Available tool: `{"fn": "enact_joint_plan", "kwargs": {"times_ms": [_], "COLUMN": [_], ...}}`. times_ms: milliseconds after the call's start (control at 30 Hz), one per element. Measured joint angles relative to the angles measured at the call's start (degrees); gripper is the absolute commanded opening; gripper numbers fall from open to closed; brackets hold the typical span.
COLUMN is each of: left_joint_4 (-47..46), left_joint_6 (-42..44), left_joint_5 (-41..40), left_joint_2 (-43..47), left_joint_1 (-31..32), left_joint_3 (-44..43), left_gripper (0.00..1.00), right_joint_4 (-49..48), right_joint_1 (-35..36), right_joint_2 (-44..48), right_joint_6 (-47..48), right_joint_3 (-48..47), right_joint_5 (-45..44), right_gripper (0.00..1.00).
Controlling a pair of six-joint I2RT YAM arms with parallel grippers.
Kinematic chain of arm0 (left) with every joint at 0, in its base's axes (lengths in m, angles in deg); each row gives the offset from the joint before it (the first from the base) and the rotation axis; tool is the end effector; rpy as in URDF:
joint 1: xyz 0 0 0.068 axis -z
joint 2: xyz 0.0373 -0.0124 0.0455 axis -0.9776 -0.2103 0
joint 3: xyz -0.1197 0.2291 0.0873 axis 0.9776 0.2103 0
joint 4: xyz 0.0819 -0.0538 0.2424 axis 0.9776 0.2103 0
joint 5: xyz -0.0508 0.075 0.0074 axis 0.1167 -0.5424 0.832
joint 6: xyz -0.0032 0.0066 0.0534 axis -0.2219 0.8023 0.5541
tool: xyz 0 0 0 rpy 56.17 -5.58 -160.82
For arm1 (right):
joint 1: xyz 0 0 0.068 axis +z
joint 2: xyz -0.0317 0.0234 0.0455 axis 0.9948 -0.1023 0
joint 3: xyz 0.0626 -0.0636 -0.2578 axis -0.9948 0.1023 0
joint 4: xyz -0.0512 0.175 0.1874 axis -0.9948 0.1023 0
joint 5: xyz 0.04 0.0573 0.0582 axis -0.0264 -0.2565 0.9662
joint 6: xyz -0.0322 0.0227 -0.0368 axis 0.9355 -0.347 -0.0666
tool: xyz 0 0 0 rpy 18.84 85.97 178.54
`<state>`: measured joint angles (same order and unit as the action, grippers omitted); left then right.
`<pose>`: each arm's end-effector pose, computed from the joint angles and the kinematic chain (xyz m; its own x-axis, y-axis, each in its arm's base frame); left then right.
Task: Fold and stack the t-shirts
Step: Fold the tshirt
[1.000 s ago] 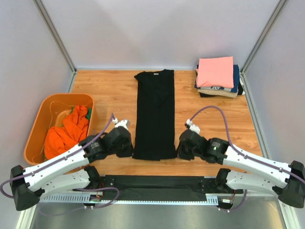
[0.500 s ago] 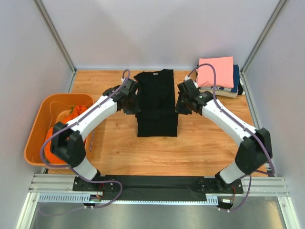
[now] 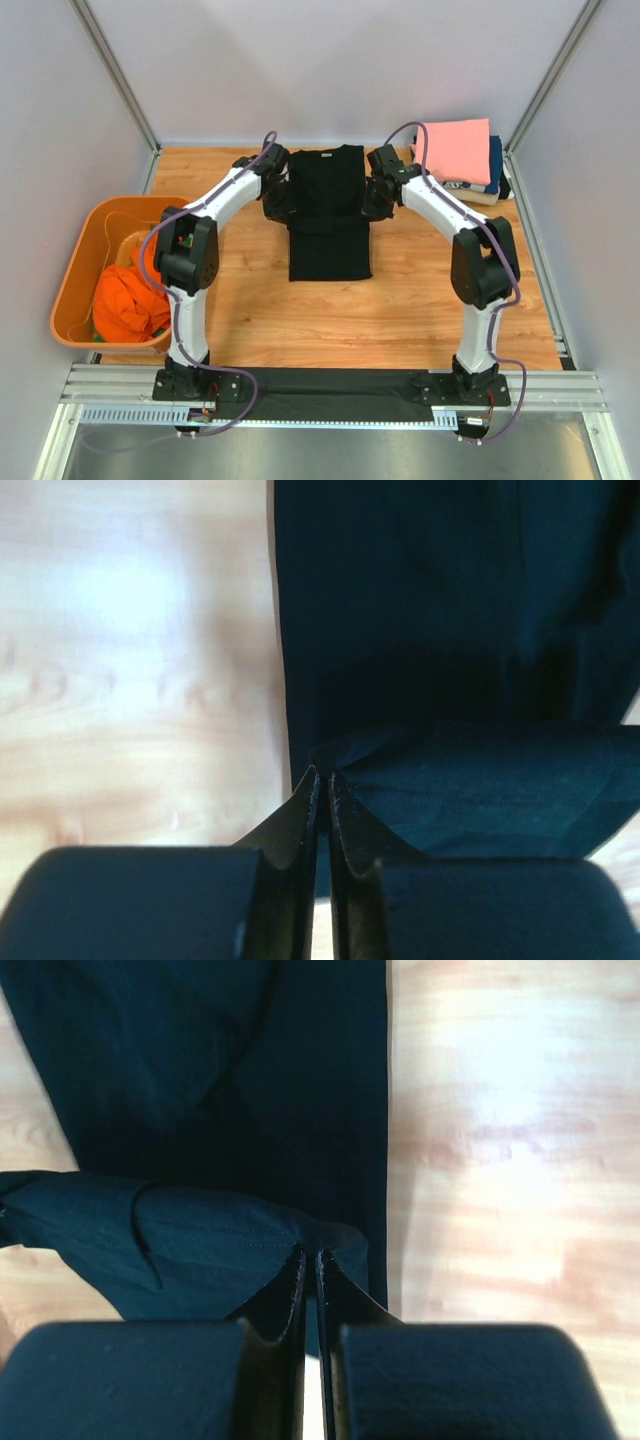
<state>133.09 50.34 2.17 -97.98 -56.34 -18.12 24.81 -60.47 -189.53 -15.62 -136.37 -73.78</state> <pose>0.4038 -0.1627 0.2216 -0.9364 -0.1842 -0.2987 -0.1013 0.9568 -0.2725 0.3840 0.1692 0.2379 -0.9106 0.1694 -0.3770 0.0747 0.9646 0.2530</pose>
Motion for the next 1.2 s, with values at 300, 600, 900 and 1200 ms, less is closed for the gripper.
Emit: {"fn": "enact_joint_plan", "kwargs": {"times_ms": [300,600,900,1200], "left_joint_4": [12.5,10.8,-3.7,-18.9], "left_joint_6": [0.8,0.9,-1.9,-6.3], "left_joint_5": [5.1,4.3,4.0,4.2], "left_joint_2": [-22.7,1.1,22.8,28.2], "left_joint_1": [-6.6,-5.0,2.1,2.4], "left_joint_3": [-32.6,-6.3,28.9,44.9], "left_gripper": [0.43,0.46,0.44,0.52], "right_joint_4": [10.5,5.9,-5.6,-15.2], "right_joint_1": [-5.4,-5.8,-3.4,-2.3], "right_joint_2": [-25.0,1.3,16.2,12.8], "right_joint_6": [3.4,2.7,-0.3,-2.2], "right_joint_3": [-35.3,4.4,30.8,33.7], "right_joint_5": [1.7,2.4,9.6,15.7], "right_gripper": [0.74,0.74,0.66,0.46]}}
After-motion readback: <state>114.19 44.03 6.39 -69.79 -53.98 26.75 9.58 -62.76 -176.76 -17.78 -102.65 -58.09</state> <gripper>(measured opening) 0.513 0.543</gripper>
